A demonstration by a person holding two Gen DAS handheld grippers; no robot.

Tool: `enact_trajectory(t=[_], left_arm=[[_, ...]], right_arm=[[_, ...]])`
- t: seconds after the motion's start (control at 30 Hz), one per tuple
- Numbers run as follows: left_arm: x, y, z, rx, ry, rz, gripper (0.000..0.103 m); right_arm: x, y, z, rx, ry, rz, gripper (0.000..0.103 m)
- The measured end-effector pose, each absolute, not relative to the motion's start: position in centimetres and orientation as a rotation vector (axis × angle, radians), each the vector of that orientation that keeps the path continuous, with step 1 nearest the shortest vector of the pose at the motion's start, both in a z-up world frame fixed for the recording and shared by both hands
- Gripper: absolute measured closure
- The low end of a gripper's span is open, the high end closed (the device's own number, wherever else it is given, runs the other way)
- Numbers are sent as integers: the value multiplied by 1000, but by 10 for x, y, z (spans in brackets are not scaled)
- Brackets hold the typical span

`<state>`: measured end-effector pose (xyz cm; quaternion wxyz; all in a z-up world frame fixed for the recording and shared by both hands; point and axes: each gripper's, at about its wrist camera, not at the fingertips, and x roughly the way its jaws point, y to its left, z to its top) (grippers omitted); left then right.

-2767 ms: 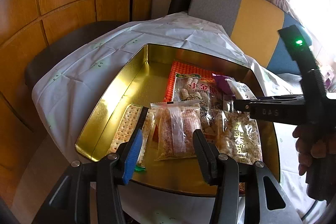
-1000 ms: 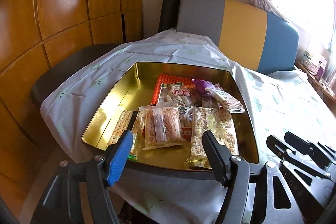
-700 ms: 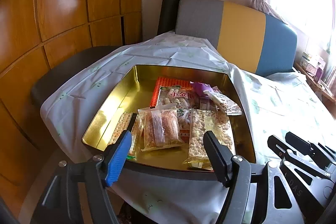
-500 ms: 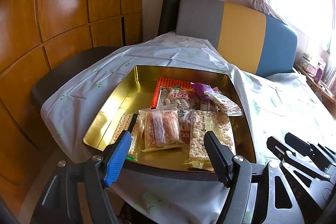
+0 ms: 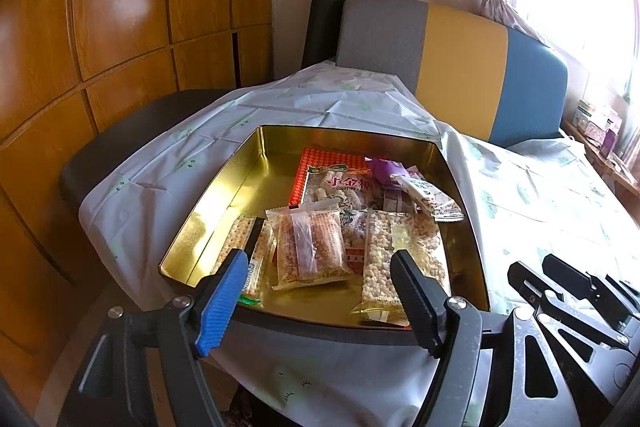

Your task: Organize snacks

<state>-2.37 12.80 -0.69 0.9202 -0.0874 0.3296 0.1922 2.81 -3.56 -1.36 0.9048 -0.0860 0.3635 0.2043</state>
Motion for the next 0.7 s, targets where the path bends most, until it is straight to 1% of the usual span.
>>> enact_trajectory(t=[0.7], left_arm=[[-25, 127, -6, -177, 671, 400, 27]], right_arm=[[27, -36, -14, -174, 751, 428, 62]])
